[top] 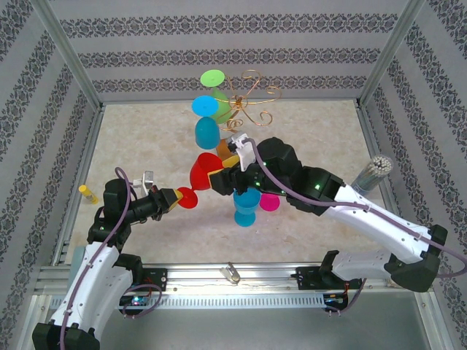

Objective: Take the wine glass off the wine glass rack

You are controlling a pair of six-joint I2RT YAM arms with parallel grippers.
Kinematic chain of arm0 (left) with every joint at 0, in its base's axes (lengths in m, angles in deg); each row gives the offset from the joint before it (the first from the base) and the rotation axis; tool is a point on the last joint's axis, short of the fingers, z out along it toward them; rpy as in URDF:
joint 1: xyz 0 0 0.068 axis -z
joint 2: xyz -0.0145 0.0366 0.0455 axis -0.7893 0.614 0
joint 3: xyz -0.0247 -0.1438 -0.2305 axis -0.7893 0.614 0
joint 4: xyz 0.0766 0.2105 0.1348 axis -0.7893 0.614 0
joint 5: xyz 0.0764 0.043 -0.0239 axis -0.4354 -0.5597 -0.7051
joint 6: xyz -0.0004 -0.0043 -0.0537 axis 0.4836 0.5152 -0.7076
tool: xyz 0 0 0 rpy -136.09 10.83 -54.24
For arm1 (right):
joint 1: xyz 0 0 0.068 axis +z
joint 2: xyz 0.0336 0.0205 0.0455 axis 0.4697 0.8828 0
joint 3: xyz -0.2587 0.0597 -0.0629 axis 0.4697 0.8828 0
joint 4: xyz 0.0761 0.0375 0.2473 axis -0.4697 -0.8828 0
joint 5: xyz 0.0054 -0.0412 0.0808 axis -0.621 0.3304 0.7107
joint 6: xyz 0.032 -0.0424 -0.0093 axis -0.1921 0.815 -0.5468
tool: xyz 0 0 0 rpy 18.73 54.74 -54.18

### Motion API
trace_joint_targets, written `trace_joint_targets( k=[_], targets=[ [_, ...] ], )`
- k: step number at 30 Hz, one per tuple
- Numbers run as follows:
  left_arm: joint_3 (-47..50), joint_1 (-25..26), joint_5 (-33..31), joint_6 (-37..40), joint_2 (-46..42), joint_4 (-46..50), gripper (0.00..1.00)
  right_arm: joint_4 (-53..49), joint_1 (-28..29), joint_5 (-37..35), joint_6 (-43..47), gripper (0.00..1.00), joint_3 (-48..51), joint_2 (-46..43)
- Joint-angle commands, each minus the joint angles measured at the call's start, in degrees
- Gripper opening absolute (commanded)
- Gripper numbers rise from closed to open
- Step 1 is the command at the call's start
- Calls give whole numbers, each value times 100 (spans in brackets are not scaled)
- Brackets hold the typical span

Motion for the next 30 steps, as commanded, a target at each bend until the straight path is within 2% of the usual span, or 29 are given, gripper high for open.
trace_joint_targets(
  k=[1,11,15,20,30],
  targets=[
    [-8,-31,129,35,-88,-253,0,32,-96,415,-25,64,-258,169],
    [-29,-32,76,118,-124,-110,0,25,-238,686,183,63,-637,734],
    [-38,-32,37,165,-106,-46,0,15,-261,792,231,55,-755,903],
    [-65,-32,-18,245,-80,38,0,32,-258,901,249,52,-837,1054],
    [-112,-33,-49,325,17,65,0,-11,-263,1070,271,31,-916,1219]
  ],
)
